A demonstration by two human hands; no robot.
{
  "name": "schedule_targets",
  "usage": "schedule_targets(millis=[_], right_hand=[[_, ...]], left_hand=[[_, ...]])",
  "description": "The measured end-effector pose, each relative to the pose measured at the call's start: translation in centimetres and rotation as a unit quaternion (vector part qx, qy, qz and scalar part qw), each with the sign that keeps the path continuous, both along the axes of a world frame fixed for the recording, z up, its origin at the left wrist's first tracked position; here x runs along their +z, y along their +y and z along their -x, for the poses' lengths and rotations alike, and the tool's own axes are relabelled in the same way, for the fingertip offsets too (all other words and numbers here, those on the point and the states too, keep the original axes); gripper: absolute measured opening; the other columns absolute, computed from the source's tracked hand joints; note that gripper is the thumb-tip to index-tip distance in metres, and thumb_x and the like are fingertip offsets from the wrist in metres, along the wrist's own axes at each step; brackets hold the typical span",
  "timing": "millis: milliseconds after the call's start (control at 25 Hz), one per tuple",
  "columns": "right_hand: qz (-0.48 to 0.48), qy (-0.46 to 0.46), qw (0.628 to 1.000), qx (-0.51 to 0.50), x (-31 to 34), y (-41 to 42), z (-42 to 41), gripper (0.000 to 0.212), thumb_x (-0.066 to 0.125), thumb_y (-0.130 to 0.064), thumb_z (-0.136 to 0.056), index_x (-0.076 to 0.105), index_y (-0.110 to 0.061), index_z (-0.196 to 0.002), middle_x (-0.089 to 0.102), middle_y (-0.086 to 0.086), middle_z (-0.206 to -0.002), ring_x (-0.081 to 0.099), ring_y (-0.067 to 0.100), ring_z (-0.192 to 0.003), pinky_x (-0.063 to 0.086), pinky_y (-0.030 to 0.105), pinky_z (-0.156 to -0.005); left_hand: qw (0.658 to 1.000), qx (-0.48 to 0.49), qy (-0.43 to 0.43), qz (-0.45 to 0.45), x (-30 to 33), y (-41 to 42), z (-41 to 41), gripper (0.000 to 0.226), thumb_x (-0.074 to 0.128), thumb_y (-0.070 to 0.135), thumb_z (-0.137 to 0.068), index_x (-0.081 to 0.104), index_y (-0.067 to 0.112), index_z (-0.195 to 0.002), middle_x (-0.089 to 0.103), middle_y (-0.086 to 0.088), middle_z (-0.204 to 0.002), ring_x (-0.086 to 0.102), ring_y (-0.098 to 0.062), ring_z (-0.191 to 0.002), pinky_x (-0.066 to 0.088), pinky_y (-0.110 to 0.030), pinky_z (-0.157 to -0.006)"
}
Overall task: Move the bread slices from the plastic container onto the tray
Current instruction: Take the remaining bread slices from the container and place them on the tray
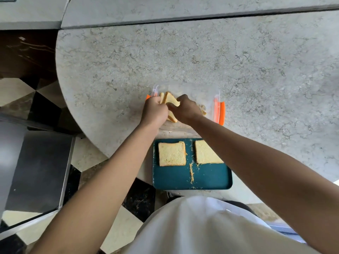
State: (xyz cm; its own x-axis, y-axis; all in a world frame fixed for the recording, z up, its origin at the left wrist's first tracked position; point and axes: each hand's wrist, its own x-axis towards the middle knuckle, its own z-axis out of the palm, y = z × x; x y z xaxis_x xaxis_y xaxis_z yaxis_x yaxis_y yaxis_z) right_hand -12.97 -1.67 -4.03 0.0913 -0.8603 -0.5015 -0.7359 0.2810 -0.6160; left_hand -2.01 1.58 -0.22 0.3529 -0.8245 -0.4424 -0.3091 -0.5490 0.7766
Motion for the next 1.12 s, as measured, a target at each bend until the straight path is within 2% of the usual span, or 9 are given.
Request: schedule_targets(millis=[200, 320, 400, 560, 680, 760, 920, 1040, 1120], right_hand=[[-0.067, 0.015, 0.996, -0.058, -2.2, -1.8, -2.5, 0.078, 0.062, -0.06, -0.086, 0.04, -0.004, -0.136, 0.053, 0.023, -0.134, 0.055, 0.037, -0.12, 0.041, 0.037, -0.08], [-0.066, 0.001, 0.996, -0.059, -2.7, -1.7, -2.0, 0.062, 0.065, -0.044, -0.087, 0.044, -0.004, -0.13, 0.059, 0.021, -0.126, 0.059, 0.036, -0.113, 0.044, 0.037, -0.076], [-0.051, -0.009, 0.995, -0.081, -2.5, -1.6, -1.2, 0.054, 0.064, -0.044, -0.088, 0.051, -0.005, -0.123, 0.064, 0.015, -0.11, 0.061, 0.032, -0.099, 0.039, 0.033, -0.07], [-0.014, -0.031, 0.988, -0.151, -2.0, -1.4, 1.1, 0.038, 0.056, -0.038, -0.087, 0.068, -0.003, -0.096, 0.069, 0.014, -0.089, 0.064, 0.031, -0.082, 0.04, 0.029, -0.058], [-0.023, -0.033, 0.982, -0.182, -1.9, -0.9, 2.1, 0.035, 0.053, -0.033, -0.087, 0.066, -0.003, -0.096, 0.07, 0.014, -0.091, 0.068, 0.033, -0.085, 0.057, 0.038, -0.069], [-0.02, -0.023, 0.985, -0.171, -1.8, -0.7, 2.3, 0.029, 0.054, -0.028, -0.086, 0.065, -0.004, -0.096, 0.071, 0.015, -0.093, 0.07, 0.033, -0.085, 0.059, 0.04, -0.071], [0.002, 0.001, 0.989, -0.145, -1.7, 0.0, 2.7, 0.021, 0.057, -0.016, -0.085, 0.062, -0.005, -0.101, 0.069, 0.014, -0.1, 0.066, 0.031, -0.085, 0.049, 0.034, -0.062], [0.047, -0.017, 0.985, -0.162, -0.3, 0.9, 3.2, 0.023, 0.058, -0.021, -0.087, 0.064, -0.006, -0.104, 0.071, 0.013, -0.098, 0.066, 0.029, -0.083, 0.055, 0.039, -0.067], [0.095, -0.041, 0.977, -0.186, 1.4, 1.7, 4.0, 0.023, 0.058, -0.025, -0.088, 0.065, -0.009, -0.103, 0.071, 0.007, -0.091, 0.066, 0.025, -0.079, 0.055, 0.036, -0.064]], left_hand=[[0.999, -0.03, -0.02, -0.019, -1.2, -0.8, 0.7, 0.037, 0.039, 0.001, -0.088, 0.056, 0.031, -0.075, 0.044, 0.024, -0.081, 0.048, -0.002, -0.077, 0.037, -0.017, -0.063], [0.997, -0.051, -0.055, -0.031, -1.2, -1.1, 1.5, 0.044, 0.04, 0.003, -0.086, 0.059, 0.015, -0.124, 0.062, 0.002, -0.122, 0.057, -0.022, -0.111, 0.047, -0.027, -0.084], [0.986, -0.096, -0.133, -0.041, -1.5, -1.1, 2.0, 0.046, 0.043, 0.006, -0.085, 0.054, 0.009, -0.13, 0.065, -0.013, -0.122, 0.06, -0.032, -0.112, 0.053, -0.039, -0.09], [0.909, -0.229, -0.347, 0.025, -2.7, -1.0, 2.7, 0.035, 0.057, 0.011, -0.084, 0.055, -0.002, -0.117, 0.061, -0.023, -0.119, 0.047, -0.042, -0.123, 0.04, -0.047, -0.104], [0.848, -0.287, -0.442, 0.045, -3.7, -1.8, 2.6, 0.046, 0.069, 0.01, -0.079, 0.053, 0.003, -0.122, 0.055, -0.021, -0.121, 0.047, -0.039, -0.115, 0.043, -0.043, -0.087], [0.836, -0.292, -0.461, 0.058, -4.0, -2.8, 2.8, 0.046, 0.07, 0.003, -0.076, 0.054, 0.004, -0.119, 0.053, -0.022, -0.12, 0.049, -0.039, -0.109, 0.042, -0.041, -0.076], [0.898, -0.254, -0.352, 0.072, -4.5, -3.4, 2.9, 0.052, 0.064, -0.011, -0.075, 0.053, 0.006, -0.122, 0.049, -0.019, -0.123, 0.058, -0.038, -0.098, 0.041, -0.038, -0.067], [0.96, -0.172, -0.205, 0.088, -4.4, -2.9, 2.7, 0.051, 0.064, -0.006, -0.078, 0.055, 0.016, -0.123, 0.051, -0.012, -0.12, 0.059, -0.027, -0.1, 0.048, -0.033, -0.077], [0.981, -0.099, -0.127, 0.108, -3.5, -2.2, 2.4, 0.049, 0.072, 0.004, -0.072, 0.06, 0.02, -0.117, 0.061, -0.007, -0.108, 0.063, -0.02, -0.092, 0.051, -0.029, -0.072]])
